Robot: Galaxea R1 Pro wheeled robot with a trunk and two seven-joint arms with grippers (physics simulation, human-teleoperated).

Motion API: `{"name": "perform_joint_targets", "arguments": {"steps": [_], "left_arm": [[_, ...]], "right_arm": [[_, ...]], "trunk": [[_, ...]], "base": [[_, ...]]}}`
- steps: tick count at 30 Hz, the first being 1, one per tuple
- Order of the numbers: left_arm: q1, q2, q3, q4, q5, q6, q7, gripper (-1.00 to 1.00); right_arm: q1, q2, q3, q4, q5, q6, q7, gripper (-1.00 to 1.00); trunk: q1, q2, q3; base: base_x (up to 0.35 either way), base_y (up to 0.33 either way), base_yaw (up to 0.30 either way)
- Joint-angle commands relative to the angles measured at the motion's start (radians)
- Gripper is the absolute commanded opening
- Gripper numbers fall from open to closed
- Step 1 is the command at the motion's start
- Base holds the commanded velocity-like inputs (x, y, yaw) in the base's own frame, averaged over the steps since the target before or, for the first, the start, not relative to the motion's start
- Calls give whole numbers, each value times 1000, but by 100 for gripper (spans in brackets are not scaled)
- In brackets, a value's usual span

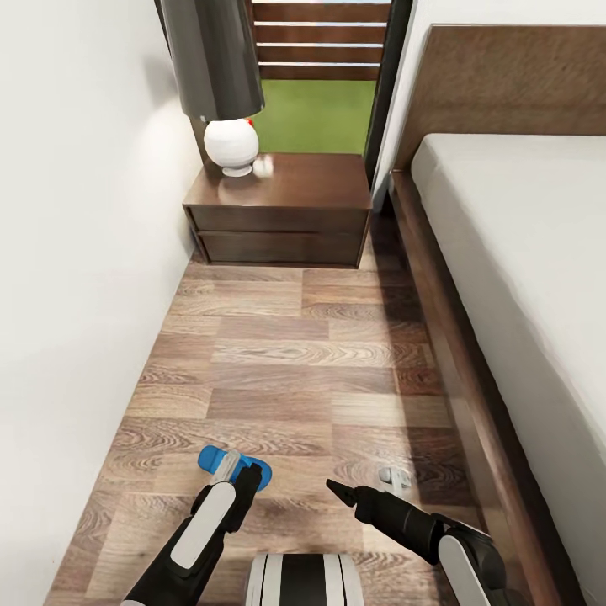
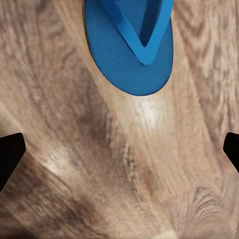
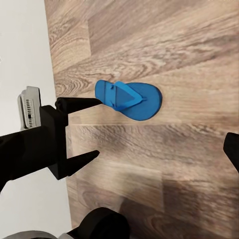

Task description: In the bedroom, move the book from the bed onto either nightstand, and place the two sandals side by side next to the bed.

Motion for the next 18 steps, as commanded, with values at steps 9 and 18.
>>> {"name": "perform_joint_targets", "arguments": {"steps": [9,18], "left_arm": [[0,0,-17,-1,1,4,5,100],[0,1,-26,-1,1,4,6,100]], "right_arm": [[0,1,0,0,0,4,2,100],[0,1,1,-1,0,4,2,100]], "trunk": [[0,0,-1],[0,0,-1]], "base": [[131,-32,0],[61,13,0]]}}
